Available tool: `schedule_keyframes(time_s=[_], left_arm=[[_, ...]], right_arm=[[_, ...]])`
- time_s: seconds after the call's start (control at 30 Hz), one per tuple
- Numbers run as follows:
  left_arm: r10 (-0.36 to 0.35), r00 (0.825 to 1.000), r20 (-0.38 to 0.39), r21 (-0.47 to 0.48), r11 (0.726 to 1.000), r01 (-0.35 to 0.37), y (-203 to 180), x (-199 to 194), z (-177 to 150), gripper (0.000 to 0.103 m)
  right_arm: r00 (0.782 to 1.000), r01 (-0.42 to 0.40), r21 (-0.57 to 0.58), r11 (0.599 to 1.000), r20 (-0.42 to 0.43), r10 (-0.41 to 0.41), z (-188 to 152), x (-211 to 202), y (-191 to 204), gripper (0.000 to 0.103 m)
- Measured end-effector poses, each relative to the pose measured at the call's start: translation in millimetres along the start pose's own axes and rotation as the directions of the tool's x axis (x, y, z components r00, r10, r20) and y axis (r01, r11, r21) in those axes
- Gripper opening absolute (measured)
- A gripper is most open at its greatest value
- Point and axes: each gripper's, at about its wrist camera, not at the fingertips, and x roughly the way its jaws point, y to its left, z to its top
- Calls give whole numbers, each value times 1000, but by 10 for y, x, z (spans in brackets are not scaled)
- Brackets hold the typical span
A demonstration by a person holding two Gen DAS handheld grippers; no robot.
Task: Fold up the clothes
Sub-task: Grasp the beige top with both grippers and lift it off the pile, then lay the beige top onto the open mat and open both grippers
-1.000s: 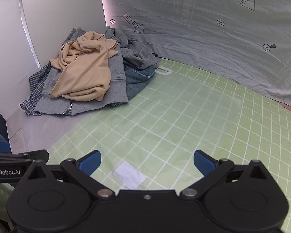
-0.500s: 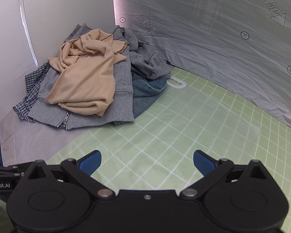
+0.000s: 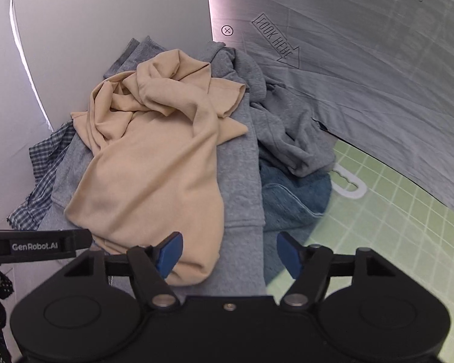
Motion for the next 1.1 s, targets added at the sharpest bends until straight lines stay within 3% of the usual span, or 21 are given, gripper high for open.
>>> schedule_keyframes(time_s=[0.1,0.17,0.23,0.27,0.33,0.4,0.47,0.6,0.73,0.93,1.1], left_arm=[[-45,999,-24,-38,998,44,36,221,141,72],[-84,996,-29,-52,995,83,30,280,160,56],[-126,992,-29,-61,990,124,14,308,152,30],[-138,990,-28,-63,989,136,2,311,141,25],[-136,990,-24,-60,989,134,-27,278,96,2],[-138,990,-22,-69,988,136,-35,214,53,2],[-156,988,-22,-71,986,154,-51,114,-18,1],[-194,980,-30,-28,981,194,-188,-160,-289,1],[-253,964,-80,6,967,254,-409,-417,-782,1],[-309,934,-180,106,938,331,-1000,-746,-1739,0],[-334,905,-264,196,900,389,-1550,-1089,-2627,0]], right_arm=[[999,-31,12,999,7,31,161,208,61,68],[999,-51,22,998,2,50,236,345,79,66],[996,-85,23,996,-12,85,276,462,93,46],[994,-105,20,994,-20,106,287,515,102,35],[993,-114,-29,993,-27,113,263,524,134,26],[993,-121,-87,989,-21,120,226,489,155,14],[990,-141,-77,987,-6,141,183,367,101,11],[995,-92,-127,988,35,97,29,33,44,9],[999,-28,-107,994,41,32,-312,-368,-184,9],[994,102,66,993,-37,-100,-1243,-1090,-720,9],[965,254,173,952,-112,-237,-2143,-1889,-1109,9]])
